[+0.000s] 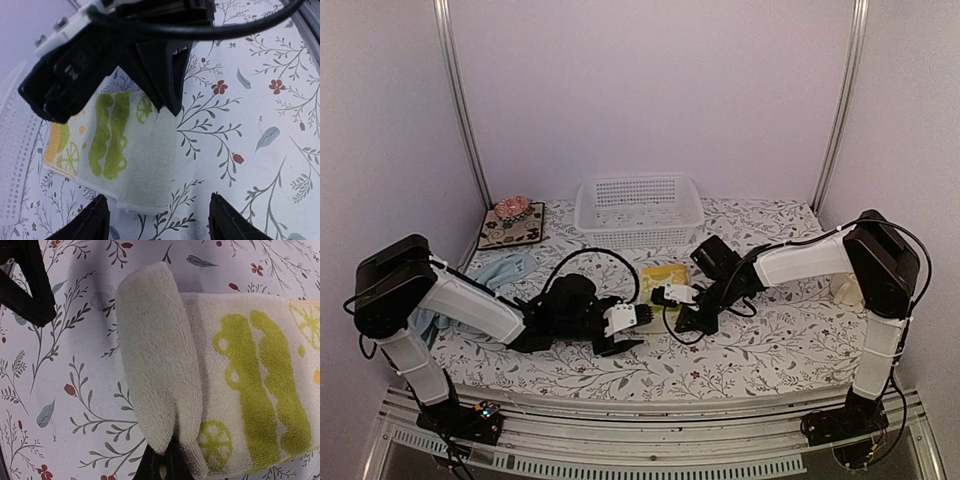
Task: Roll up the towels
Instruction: Roll the towel at the center of the board.
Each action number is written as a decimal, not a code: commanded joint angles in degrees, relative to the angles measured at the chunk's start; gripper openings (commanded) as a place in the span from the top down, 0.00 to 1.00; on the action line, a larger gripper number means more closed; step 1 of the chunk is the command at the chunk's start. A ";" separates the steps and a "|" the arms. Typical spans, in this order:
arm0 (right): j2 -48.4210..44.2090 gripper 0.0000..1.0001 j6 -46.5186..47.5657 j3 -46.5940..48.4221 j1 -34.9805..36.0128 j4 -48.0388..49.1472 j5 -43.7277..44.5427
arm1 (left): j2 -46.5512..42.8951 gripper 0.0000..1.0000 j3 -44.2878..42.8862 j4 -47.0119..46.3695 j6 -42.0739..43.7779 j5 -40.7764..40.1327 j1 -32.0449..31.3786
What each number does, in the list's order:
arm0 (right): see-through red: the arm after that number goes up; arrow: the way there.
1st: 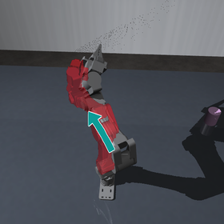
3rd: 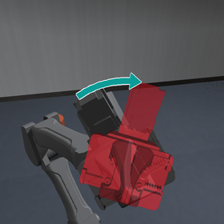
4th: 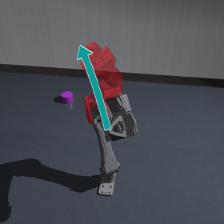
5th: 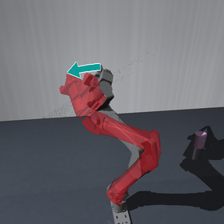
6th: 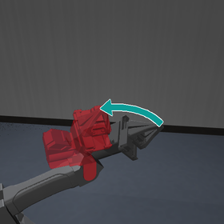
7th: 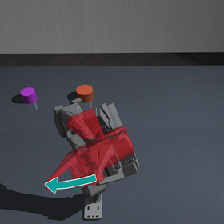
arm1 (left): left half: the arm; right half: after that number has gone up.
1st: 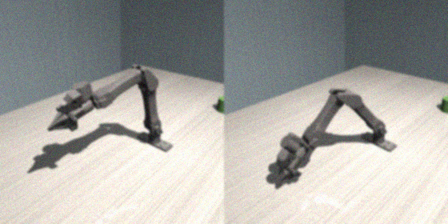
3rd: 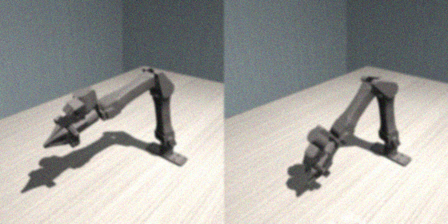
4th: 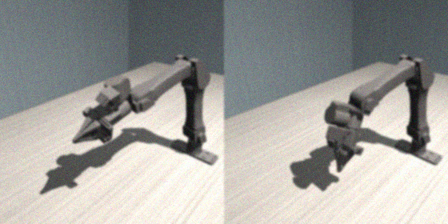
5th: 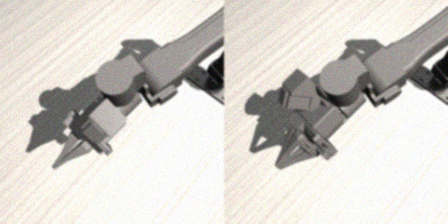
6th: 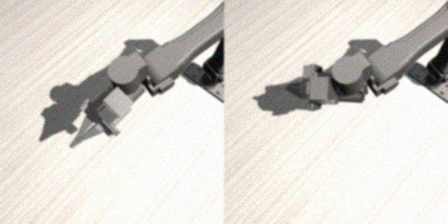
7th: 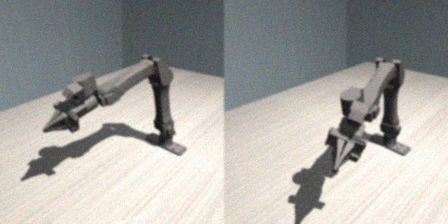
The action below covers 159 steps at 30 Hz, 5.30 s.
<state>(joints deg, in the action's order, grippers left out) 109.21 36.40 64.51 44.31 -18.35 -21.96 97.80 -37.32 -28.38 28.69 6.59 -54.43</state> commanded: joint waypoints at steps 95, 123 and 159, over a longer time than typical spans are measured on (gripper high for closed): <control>-12.53 0.46 15.45 -20.63 -0.74 25.62 5.65 | 24.29 0.90 -39.21 49.92 -5.74 33.06 11.83; -5.02 0.97 7.71 -12.03 1.79 14.94 8.03 | 27.27 0.76 -42.79 55.19 -6.61 32.61 14.19; 12.84 0.96 -13.84 11.58 -8.28 -12.62 -15.02 | 3.27 0.64 -2.63 -0.24 8.09 -9.38 -0.85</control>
<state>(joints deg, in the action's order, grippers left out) 118.61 25.19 74.19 37.04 -26.85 -38.52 102.54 -42.04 -19.38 33.01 1.96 -53.32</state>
